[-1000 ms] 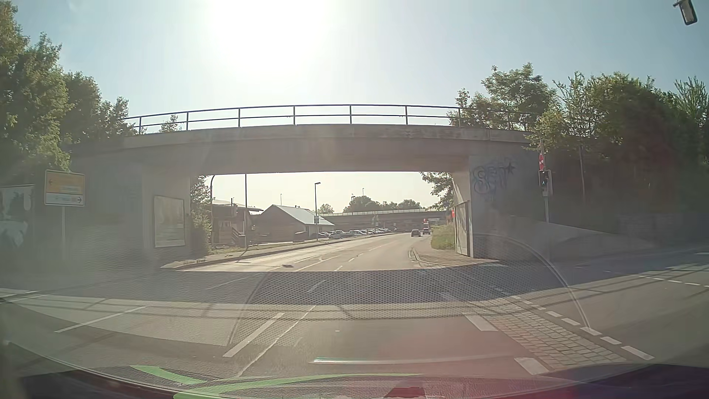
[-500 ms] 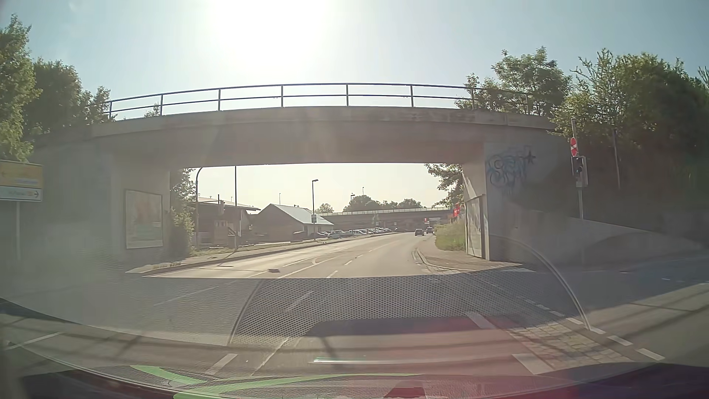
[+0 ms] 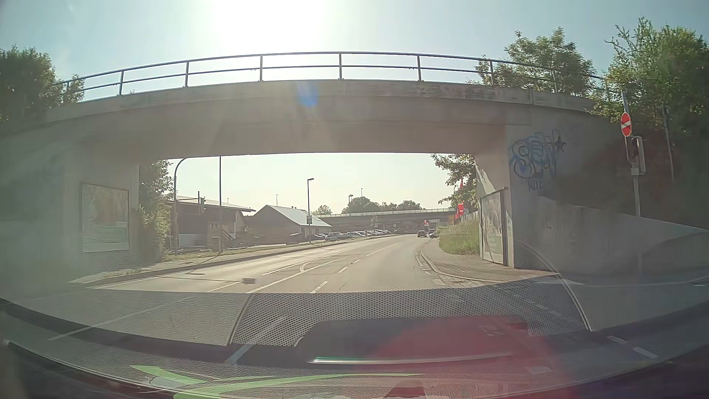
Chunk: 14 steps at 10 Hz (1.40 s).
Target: Follow the waypoints while adhering to traffic rules and regulations
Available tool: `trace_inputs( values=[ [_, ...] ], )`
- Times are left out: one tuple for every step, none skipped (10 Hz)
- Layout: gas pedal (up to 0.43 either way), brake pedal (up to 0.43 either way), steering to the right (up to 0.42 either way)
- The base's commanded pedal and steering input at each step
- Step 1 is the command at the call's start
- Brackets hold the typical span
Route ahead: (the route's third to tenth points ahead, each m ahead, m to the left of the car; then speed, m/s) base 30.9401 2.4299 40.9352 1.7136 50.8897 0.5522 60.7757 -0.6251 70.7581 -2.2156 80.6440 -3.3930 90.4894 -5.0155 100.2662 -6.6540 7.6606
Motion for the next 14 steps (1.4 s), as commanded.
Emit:
trace_inputs(
  values=[
    [0.398,0.000,0.007],
    [0.390,0.000,0.007],
    [0.390,0.000,0.008],
    [0.390,0.000,0.010],
    [0.378,0.000,0.011],
    [0.370,0.000,0.011],
    [0.358,0.000,0.012],
    [0.350,0.000,0.014],
    [0.339,0.000,0.014],
    [0.339,0.000,0.015],
    [0.339,0.000,0.016],
    [0.331,0.000,0.016],
    [0.311,0.000,0.016],
    [0.311,0.000,0.016]
  ],
)
